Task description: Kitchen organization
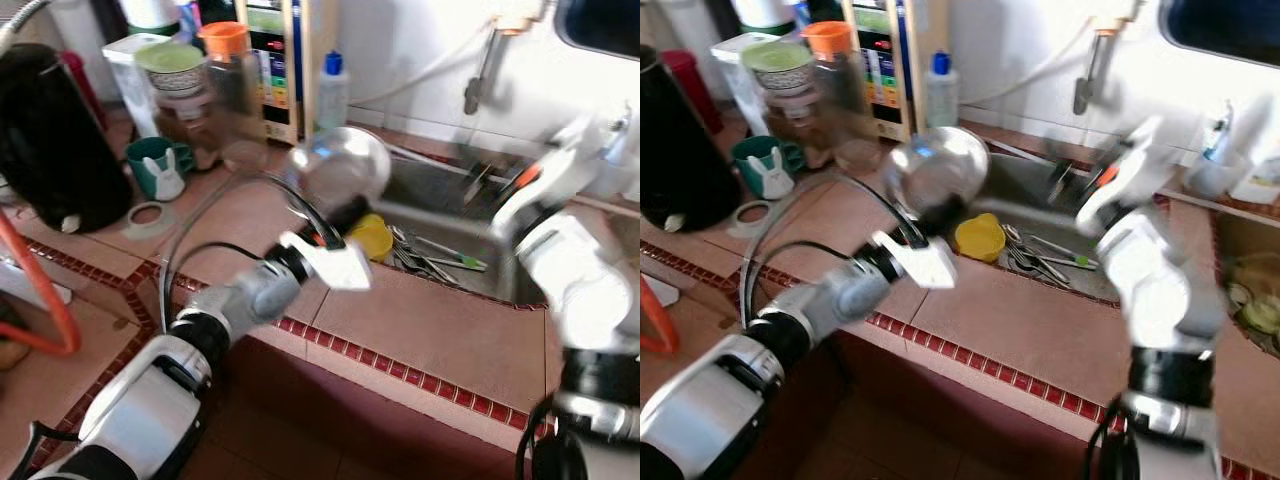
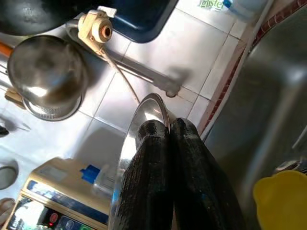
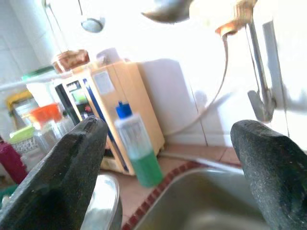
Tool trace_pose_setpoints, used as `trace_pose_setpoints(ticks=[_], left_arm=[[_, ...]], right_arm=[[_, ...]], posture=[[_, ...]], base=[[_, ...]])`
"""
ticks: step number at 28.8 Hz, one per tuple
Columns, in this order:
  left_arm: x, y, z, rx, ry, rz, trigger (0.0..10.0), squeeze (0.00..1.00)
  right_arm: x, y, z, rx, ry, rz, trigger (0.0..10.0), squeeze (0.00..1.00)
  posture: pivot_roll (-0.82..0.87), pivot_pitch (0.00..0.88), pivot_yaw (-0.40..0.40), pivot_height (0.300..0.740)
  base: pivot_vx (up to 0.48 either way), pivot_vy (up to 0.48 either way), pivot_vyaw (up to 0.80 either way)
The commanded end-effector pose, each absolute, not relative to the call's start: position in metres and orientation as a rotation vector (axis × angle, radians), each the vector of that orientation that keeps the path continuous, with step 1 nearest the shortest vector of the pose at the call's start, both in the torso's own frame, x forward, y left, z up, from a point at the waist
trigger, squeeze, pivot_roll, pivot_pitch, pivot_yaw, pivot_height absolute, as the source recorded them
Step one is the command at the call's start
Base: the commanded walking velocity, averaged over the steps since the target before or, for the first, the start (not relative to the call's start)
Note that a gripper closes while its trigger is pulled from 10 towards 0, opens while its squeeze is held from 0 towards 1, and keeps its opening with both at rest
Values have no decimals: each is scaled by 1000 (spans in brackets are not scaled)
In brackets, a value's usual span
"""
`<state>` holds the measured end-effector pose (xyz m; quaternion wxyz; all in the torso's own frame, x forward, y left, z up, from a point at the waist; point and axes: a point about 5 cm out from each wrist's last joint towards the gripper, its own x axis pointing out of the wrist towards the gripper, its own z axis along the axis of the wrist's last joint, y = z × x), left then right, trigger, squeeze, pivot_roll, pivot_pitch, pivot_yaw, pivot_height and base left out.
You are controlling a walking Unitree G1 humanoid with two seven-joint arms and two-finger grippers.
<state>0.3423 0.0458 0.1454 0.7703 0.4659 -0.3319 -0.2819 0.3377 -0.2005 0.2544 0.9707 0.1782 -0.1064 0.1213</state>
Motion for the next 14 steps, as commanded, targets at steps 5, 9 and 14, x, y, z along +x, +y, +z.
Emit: trace_pose_setpoints(ticks=[5, 9, 14], left_arm=[[345, 47, 155, 1029, -778, -583, 0, 0], [341, 43, 160, 1082, -888, -590, 0, 0], [338, 37, 159, 1103, -923, -616, 1647, 0]], right_arm=[[340, -198, 235, 368, -139, 250, 10000, 0], [348, -198, 238, 404, -114, 268, 10000, 0], [357, -193, 252, 480, -110, 309, 10000, 0]], posture=[[-21, 0, 25, 740], [-18, 0, 25, 740], [-18, 0, 23, 740]], base=[[0, 0, 0], [0, 0, 0], [0, 0, 0]])
